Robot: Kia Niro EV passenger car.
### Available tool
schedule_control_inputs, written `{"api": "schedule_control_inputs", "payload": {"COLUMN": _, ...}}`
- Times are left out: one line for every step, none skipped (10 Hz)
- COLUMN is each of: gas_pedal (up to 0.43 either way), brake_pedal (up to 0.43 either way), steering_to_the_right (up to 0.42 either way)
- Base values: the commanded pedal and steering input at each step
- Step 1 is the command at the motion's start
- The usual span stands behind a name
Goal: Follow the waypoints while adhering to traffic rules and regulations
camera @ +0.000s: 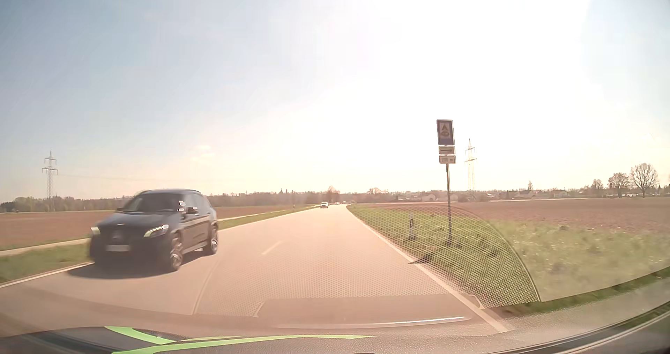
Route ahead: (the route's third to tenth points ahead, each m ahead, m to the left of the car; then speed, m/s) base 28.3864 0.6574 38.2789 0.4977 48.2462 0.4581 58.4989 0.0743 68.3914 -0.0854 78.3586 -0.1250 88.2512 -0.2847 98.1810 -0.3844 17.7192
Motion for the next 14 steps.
{"api": "schedule_control_inputs", "payload": {"gas_pedal": 0.169, "brake_pedal": 0.000, "steering_to_the_right": -0.001}}
{"api": "schedule_control_inputs", "payload": {"gas_pedal": 0.169, "brake_pedal": 0.000, "steering_to_the_right": -0.001}}
{"api": "schedule_control_inputs", "payload": {"gas_pedal": 0.169, "brake_pedal": 0.000, "steering_to_the_right": 0.000}}
{"api": "schedule_control_inputs", "payload": {"gas_pedal": 0.169, "brake_pedal": 0.000, "steering_to_the_right": 0.000}}
{"api": "schedule_control_inputs", "payload": {"gas_pedal": 0.169, "brake_pedal": 0.000, "steering_to_the_right": 0.000}}
{"api": "schedule_control_inputs", "payload": {"gas_pedal": 0.169, "brake_pedal": 0.000, "steering_to_the_right": 0.000}}
{"api": "schedule_control_inputs", "payload": {"gas_pedal": 0.169, "brake_pedal": 0.000, "steering_to_the_right": 0.000}}
{"api": "schedule_control_inputs", "payload": {"gas_pedal": 0.169, "brake_pedal": 0.000, "steering_to_the_right": 0.000}}
{"api": "schedule_control_inputs", "payload": {"gas_pedal": 0.169, "brake_pedal": 0.000, "steering_to_the_right": 0.000}}
{"api": "schedule_control_inputs", "payload": {"gas_pedal": 0.169, "brake_pedal": 0.000, "steering_to_the_right": 0.001}}
{"api": "schedule_control_inputs", "payload": {"gas_pedal": 0.169, "brake_pedal": 0.000, "steering_to_the_right": 0.001}}
{"api": "schedule_control_inputs", "payload": {"gas_pedal": 0.169, "brake_pedal": 0.000, "steering_to_the_right": 0.001}}
{"api": "schedule_control_inputs", "payload": {"gas_pedal": 0.169, "brake_pedal": 0.000, "steering_to_the_right": 0.001}}
{"api": "schedule_control_inputs", "payload": {"gas_pedal": 0.169, "brake_pedal": 0.000, "steering_to_the_right": 0.001}}
